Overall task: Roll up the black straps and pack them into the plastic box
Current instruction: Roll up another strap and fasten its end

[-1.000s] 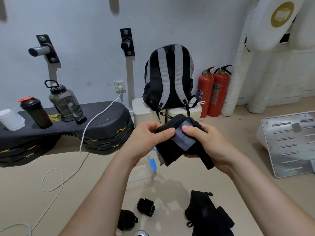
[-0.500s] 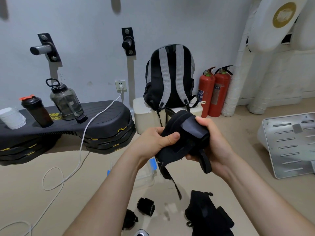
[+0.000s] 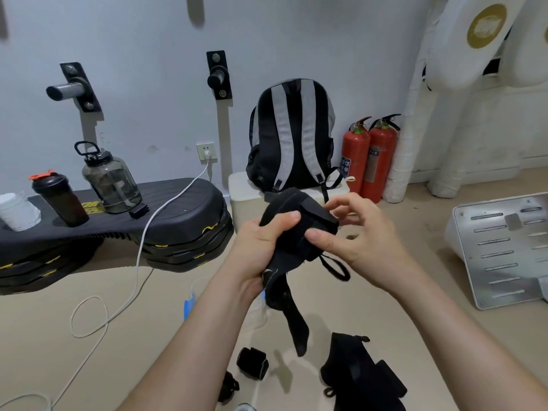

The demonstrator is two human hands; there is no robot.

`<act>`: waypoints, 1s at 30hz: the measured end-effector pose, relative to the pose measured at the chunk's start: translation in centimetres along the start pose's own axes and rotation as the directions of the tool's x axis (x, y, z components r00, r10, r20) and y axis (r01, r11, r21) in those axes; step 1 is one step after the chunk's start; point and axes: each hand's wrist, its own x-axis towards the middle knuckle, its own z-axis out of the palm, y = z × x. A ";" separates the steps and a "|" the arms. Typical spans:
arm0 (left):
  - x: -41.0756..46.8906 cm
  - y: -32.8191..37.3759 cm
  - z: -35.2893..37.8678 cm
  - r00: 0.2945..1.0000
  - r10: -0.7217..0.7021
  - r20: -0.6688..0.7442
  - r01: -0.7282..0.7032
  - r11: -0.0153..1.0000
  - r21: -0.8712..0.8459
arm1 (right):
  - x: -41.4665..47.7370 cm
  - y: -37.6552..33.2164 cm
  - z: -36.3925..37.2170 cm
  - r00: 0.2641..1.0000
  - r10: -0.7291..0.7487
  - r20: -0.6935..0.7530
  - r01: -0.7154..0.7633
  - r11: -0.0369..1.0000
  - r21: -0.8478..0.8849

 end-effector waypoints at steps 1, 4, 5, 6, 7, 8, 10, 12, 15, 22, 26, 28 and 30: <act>-0.1 0.0 0.0 1.000 0.000 0.006 -0.001 1.000 0.017 | 0.0 -0.2 -0.2 0.996 -0.072 -0.046 0.070 0.997 -0.041; -0.6 0.2 0.1 0.998 0.013 0.059 -0.017 0.998 0.068 | 0.3 0.0 -0.6 0.971 -0.202 -0.128 0.187 0.975 -0.117; -0.8 0.1 0.2 0.995 0.035 0.092 -0.042 0.996 0.074 | 0.6 0.2 -0.9 0.968 -0.170 -0.183 0.156 0.984 -0.089; -0.9 0.1 0.2 0.990 0.063 0.130 -0.073 0.995 0.067 | 0.8 0.1 -1.3 0.968 -0.040 -0.247 0.057 0.997 0.061; -1.0 0.1 0.3 0.978 0.102 0.184 -0.114 0.992 0.052 | 1.0 -0.1 -1.6 0.957 0.140 -0.254 -0.068 0.959 0.276; -1.1 0.1 0.4 0.960 0.138 0.241 -0.152 0.988 0.040 | 1.0 -0.4 -1.8 0.927 0.323 -0.190 -0.191 0.843 0.503; -1.0 -0.1 0.5 0.929 0.166 0.332 -0.181 0.983 0.014 | 1.0 -0.5 -2.2 0.860 0.510 -0.013 -0.337 0.586 0.737; -0.9 0.0 0.4 0.912 0.160 0.377 -0.165 0.986 -0.018 | 1.0 -0.4 -2.5 0.805 0.583 0.108 -0.406 0.410 0.816; -0.9 0.1 0.3 0.878 0.147 0.455 -0.159 0.987 -0.013 | 1.3 0.2 -3.1 0.738 0.618 0.273 -0.515 0.253 0.819; -1.0 0.3 0.2 0.845 0.084 0.528 -0.164 0.981 0.106 | 1.4 0.0 -3.7 0.791 0.589 0.164 -0.497 0.464 0.733; -0.8 0.3 0.5 0.911 0.086 0.403 -0.141 0.984 0.109 | 0.7 -1.8 -5.3 0.940 0.323 -0.109 -0.216 0.812 0.542; -0.8 0.2 1.0 0.935 0.072 0.348 -0.119 0.986 0.115 | 0.1 -2.6 -5.2 0.960 0.188 -0.206 -0.088 0.905 0.415; -0.7 0.2 1.4 0.953 0.055 0.298 -0.100 0.985 0.139 | -0.2 -2.8 -4.4 0.952 0.069 -0.298 0.019 0.959 0.284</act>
